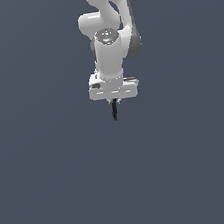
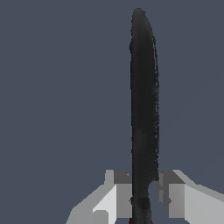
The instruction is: Pick up the object and move it to a goal position.
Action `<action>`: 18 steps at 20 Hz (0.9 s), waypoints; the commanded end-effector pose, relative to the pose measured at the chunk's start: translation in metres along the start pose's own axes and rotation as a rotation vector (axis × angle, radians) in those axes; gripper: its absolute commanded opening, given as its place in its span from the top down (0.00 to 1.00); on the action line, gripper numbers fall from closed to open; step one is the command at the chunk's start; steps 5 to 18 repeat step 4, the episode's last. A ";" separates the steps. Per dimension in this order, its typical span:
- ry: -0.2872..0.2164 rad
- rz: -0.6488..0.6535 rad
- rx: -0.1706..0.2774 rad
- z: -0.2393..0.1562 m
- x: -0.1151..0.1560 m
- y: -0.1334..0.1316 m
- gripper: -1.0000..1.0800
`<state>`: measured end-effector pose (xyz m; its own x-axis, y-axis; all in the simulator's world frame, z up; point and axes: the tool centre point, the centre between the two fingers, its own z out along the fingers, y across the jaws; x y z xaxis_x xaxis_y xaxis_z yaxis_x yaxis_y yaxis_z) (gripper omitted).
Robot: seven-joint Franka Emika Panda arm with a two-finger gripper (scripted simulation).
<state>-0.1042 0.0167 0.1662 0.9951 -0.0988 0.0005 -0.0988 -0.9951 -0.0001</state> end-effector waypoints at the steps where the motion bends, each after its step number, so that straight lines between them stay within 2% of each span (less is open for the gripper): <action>1: 0.000 0.000 0.000 -0.004 -0.003 0.000 1.00; 18: 0.000 0.000 0.000 -0.006 -0.003 0.000 1.00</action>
